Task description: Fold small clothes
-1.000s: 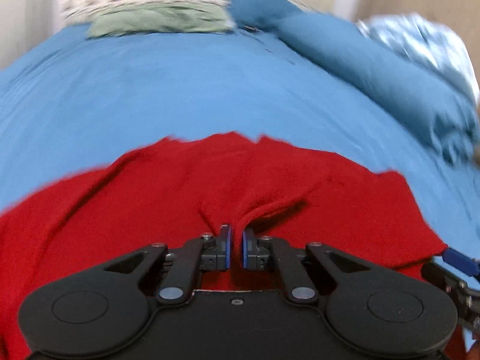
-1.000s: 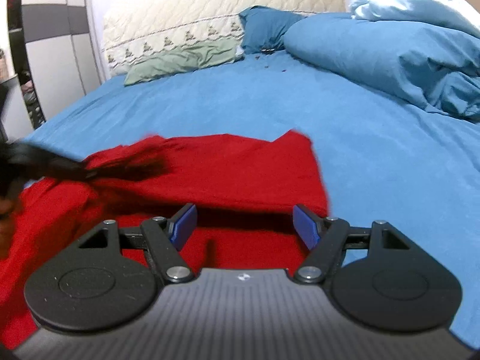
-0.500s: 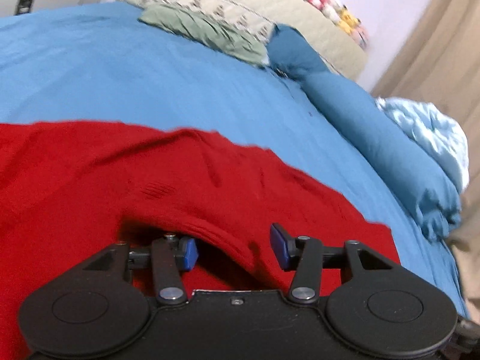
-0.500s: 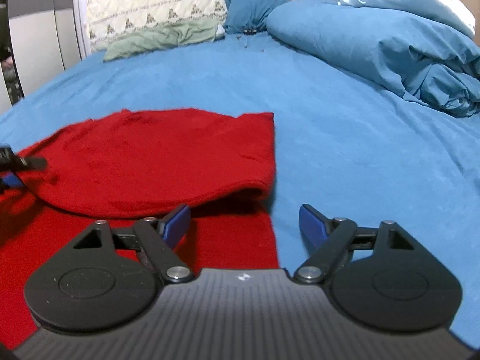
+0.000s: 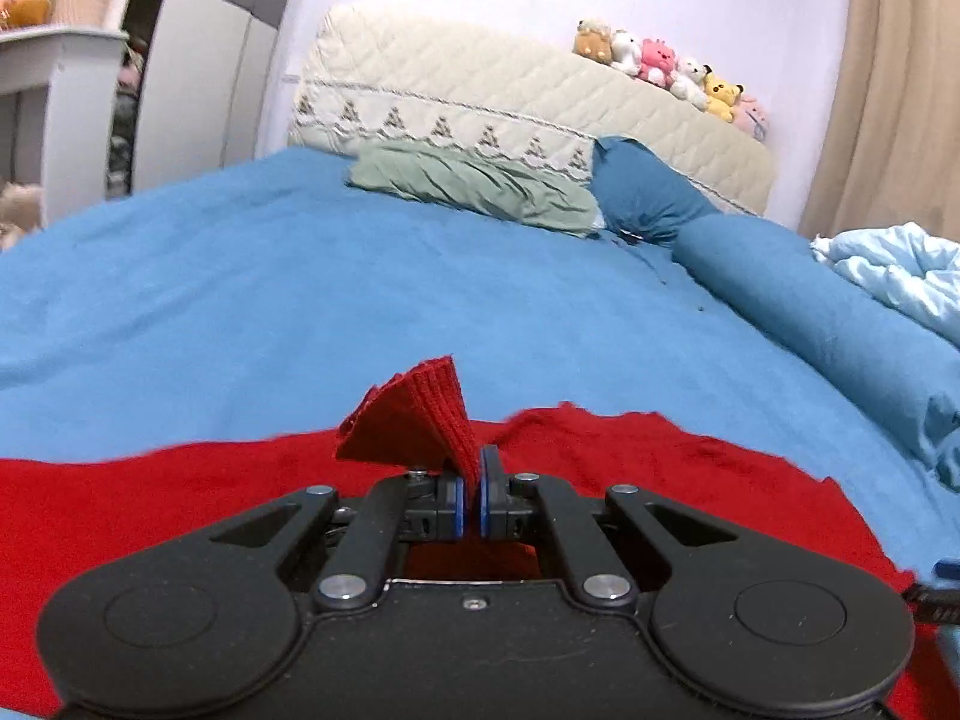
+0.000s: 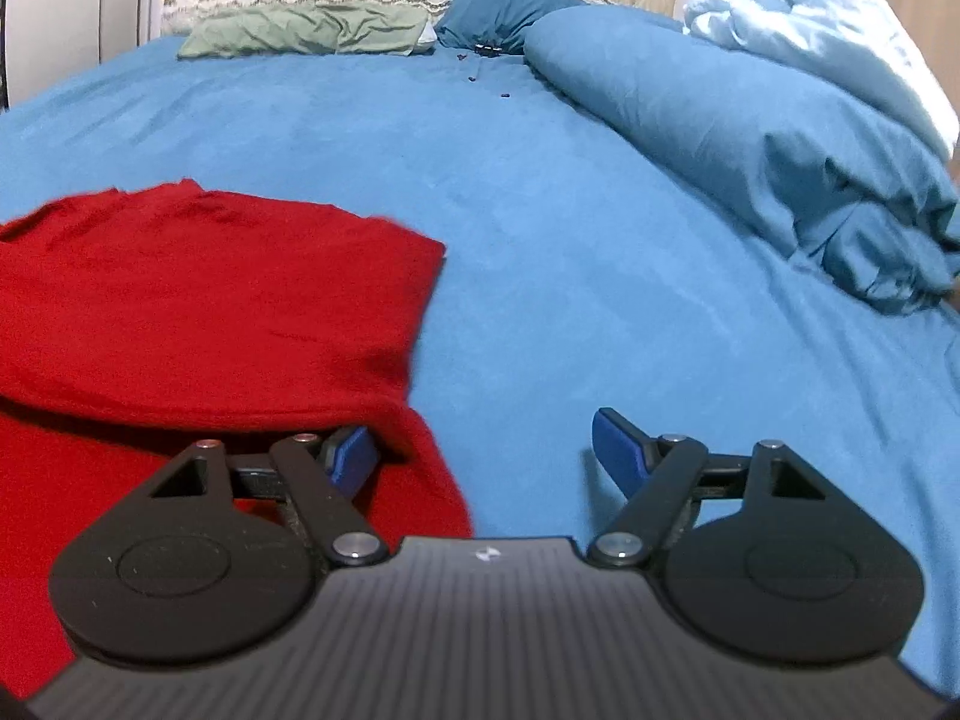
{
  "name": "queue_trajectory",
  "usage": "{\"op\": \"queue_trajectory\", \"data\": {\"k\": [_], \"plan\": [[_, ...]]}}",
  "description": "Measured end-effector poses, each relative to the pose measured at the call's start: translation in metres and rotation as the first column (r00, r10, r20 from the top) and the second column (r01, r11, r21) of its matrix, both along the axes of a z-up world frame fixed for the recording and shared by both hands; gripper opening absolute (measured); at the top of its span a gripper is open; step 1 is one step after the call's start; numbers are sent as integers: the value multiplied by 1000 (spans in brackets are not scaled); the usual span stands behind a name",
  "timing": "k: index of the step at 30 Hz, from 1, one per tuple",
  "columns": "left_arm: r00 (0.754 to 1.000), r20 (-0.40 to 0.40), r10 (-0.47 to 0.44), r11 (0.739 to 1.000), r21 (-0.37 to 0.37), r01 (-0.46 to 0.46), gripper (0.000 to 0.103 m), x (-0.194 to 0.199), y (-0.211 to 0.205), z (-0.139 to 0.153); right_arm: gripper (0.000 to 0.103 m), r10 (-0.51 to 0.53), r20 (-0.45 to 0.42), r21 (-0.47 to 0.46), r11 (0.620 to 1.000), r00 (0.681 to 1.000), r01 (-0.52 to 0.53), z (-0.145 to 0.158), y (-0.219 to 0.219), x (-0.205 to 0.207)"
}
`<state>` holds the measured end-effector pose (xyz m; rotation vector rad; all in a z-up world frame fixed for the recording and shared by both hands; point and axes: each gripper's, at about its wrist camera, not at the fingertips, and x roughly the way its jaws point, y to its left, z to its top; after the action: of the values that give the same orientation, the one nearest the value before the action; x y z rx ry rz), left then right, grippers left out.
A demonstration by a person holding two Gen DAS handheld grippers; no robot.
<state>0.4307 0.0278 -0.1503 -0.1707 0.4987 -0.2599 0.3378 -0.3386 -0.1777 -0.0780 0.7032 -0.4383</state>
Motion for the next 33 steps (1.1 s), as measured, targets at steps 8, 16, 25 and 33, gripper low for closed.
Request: {"op": "queue_trajectory", "data": {"k": [8, 16, 25, 33], "plan": [[995, -95, 20, 999, 26, -18, 5, -8, 19, -31, 91, 23, -65, 13, 1000, 998, -23, -2, -4, -5], [985, -169, 40, 994, 104, -23, 46, -44, 40, -16, 92, 94, -69, 42, 995, 993, -91, 21, 2, -23], [993, -110, -51, 988, 140, 66, 71, -27, 13, -10, 94, 309, 79, 191, 928, 948, -319, 21, 41, 11], [972, -224, -74, 975, 187, 117, 71, -9, 20, -43, 93, 257, 50, 217, 940, 965, -262, -13, 21, 6]]}}
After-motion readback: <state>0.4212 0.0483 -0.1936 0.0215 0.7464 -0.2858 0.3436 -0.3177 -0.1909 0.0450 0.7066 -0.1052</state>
